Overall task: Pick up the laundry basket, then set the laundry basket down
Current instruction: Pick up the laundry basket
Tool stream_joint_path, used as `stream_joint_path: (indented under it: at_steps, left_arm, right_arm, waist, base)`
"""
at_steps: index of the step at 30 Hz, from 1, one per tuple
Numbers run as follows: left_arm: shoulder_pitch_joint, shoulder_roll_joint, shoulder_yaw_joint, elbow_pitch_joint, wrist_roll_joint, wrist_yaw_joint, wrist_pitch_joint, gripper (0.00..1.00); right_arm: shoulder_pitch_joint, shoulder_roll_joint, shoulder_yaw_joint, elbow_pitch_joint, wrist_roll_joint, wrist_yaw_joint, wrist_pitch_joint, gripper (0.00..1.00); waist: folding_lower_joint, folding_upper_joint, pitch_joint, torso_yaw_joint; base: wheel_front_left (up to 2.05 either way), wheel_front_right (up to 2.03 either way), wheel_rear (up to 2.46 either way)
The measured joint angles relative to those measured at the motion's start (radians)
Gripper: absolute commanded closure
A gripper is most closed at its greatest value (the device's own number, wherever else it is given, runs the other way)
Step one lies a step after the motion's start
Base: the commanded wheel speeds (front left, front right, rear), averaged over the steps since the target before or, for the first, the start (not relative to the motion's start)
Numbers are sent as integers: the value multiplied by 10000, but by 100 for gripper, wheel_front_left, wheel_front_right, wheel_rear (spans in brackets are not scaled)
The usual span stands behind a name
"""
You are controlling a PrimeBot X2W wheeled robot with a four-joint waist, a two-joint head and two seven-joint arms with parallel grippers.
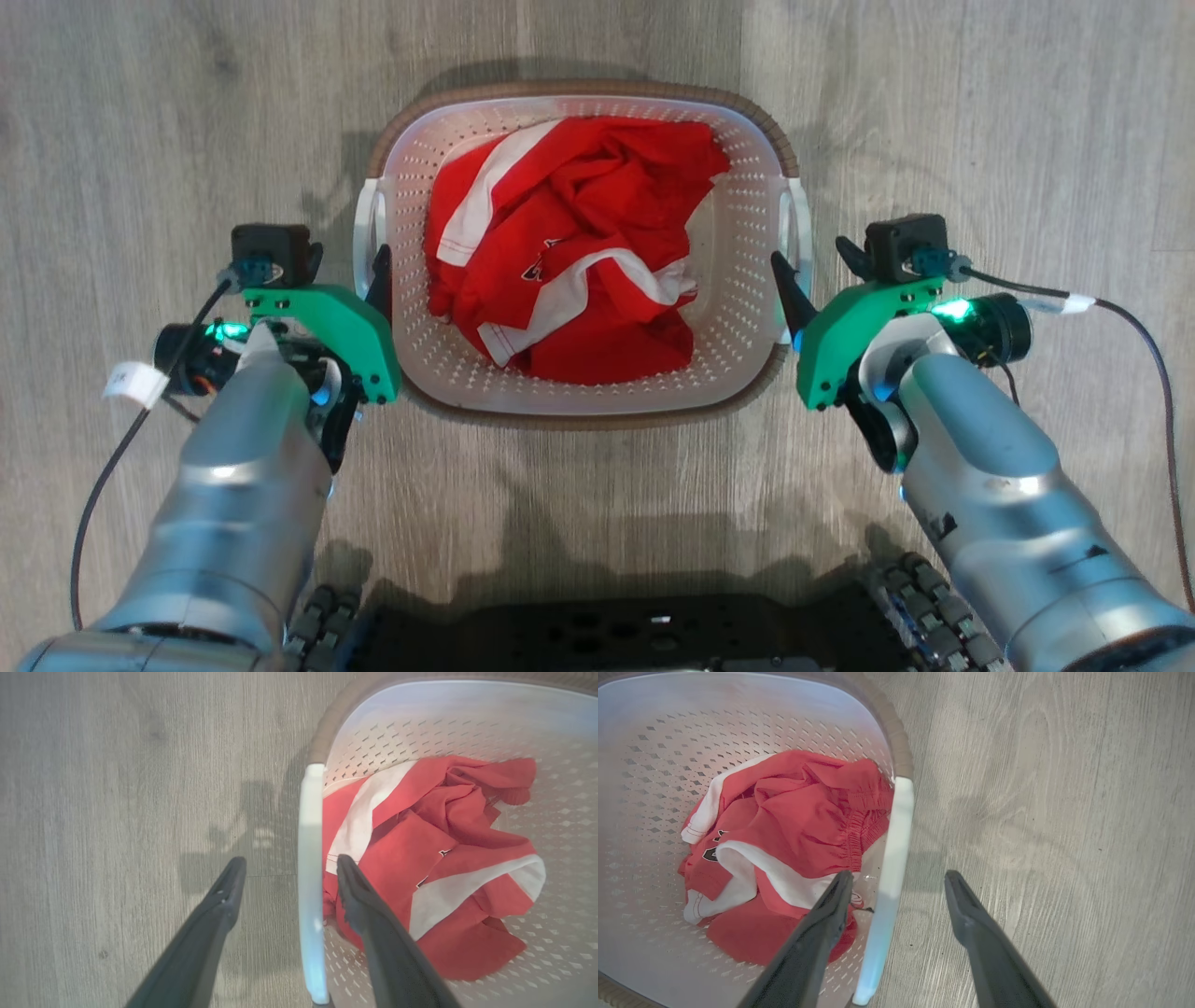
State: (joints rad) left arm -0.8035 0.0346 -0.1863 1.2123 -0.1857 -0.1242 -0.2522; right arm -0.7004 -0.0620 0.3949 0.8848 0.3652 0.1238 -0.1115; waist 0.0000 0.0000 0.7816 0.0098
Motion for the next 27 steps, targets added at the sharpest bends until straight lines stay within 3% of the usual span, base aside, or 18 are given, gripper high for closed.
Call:
stream_joint_path:
  at_steps: [14,27]
  left_arm:
    - [-272,-86,-1521,372,-1467,-2,146,0]
    - [-417,-90,-2328,500,-2420,-2,144,0]
  right_arm:
    - [-331,-12,263,324,148,0,-46,0]
    - [-333,-13,366,426,245,0,-44,0]
  waist:
    - [0,0,385,66]
    - [0,0,476,62]
  base:
    - [0,0,0]
    - [0,0,0]
